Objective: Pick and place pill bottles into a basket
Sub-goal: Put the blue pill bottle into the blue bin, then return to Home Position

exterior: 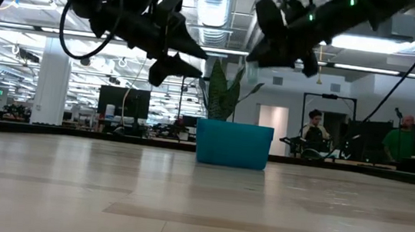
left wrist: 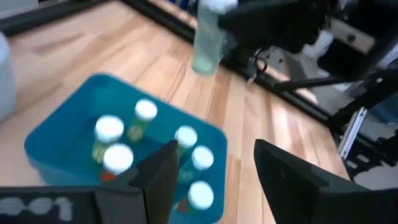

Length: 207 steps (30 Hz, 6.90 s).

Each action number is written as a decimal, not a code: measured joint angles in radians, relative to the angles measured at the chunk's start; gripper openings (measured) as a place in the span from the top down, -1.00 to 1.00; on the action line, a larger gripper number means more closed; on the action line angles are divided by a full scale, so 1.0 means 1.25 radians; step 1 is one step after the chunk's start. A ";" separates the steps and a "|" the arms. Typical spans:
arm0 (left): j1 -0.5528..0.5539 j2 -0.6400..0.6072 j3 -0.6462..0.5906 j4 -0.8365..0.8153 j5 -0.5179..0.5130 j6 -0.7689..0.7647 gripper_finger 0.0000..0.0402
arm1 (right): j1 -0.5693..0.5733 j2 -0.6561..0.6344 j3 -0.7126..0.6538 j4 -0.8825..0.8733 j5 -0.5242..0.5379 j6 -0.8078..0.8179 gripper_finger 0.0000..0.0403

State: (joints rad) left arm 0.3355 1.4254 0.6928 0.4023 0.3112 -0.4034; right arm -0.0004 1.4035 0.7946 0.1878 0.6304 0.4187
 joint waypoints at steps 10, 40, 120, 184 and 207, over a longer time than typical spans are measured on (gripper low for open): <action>0.000 0.000 -0.001 -0.066 -0.020 -0.006 0.01 | -0.070 0.033 -0.139 0.204 -0.008 -0.007 0.53; 0.000 0.000 -0.001 -0.085 -0.044 -0.005 0.01 | -0.151 0.283 -0.084 0.398 -0.150 -0.113 0.53; -0.300 -1.024 -0.394 -0.306 -0.261 0.023 0.18 | 0.405 -0.442 -0.085 -0.053 0.257 0.107 0.30; -0.300 -1.128 -0.545 -0.286 -0.338 0.062 0.18 | 0.182 -1.106 -0.470 0.032 -0.321 -0.147 0.39; -0.300 -1.128 -0.546 -0.287 -0.339 0.062 0.18 | 0.012 -1.121 -0.599 0.029 -0.473 -0.125 0.50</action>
State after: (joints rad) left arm -0.0395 0.0151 0.0109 0.0432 -0.1131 -0.3256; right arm 0.0142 0.0021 0.0456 0.2239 0.0395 0.2619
